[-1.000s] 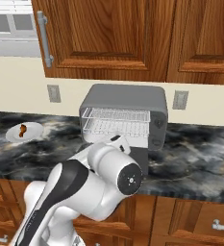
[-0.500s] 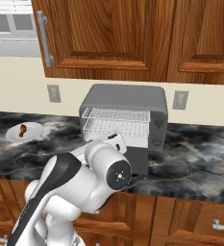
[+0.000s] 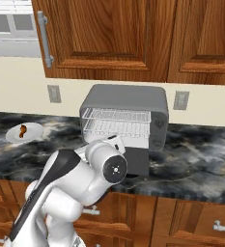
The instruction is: Open the toaster oven door. Place the bread on the top rack in the toaster oven and place the chicken drumstick on the bottom rack.
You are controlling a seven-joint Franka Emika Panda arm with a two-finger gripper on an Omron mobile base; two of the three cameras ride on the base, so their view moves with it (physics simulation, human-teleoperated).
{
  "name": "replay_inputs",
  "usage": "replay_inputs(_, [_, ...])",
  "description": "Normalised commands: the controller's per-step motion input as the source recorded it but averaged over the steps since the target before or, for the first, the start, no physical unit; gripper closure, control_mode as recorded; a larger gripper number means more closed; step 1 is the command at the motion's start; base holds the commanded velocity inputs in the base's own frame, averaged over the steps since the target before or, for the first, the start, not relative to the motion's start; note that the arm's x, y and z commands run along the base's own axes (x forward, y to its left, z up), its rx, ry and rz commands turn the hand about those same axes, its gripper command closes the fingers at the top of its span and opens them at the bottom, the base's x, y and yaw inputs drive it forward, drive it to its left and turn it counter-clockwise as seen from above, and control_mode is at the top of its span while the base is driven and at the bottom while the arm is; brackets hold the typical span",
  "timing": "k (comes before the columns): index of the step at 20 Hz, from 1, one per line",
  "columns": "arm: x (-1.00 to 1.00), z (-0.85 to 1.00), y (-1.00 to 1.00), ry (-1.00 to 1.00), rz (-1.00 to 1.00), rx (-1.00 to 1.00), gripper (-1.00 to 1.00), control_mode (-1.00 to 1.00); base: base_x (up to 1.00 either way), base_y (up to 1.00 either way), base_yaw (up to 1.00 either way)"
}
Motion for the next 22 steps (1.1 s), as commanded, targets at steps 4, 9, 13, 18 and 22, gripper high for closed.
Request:
replay_inputs(4, [0.21,-0.06,0.0,0.0,-0.04,0.05,1.0,-1.0,0.0,0.0,0.0])
replay_inputs(9, [0.24,-0.06,0.0,0.0,-0.05,0.01,1.0,-1.0,0.0,0.0,0.0])
replay_inputs(13, [0.25,-0.17,0.0,-0.02,-0.04,0.0,1.0,-1.0,0.0,0.0,0.0])
replay_inputs(18, [0.26,-0.17,0.0,-0.01,-0.03,0.01,1.0,-1.0,0.0,0.0,0.0])
replay_inputs(22, [0.28,-0.14,0.0,0.0,-0.03,0.02,1.0,-1.0,0.0,0.0,0.0])
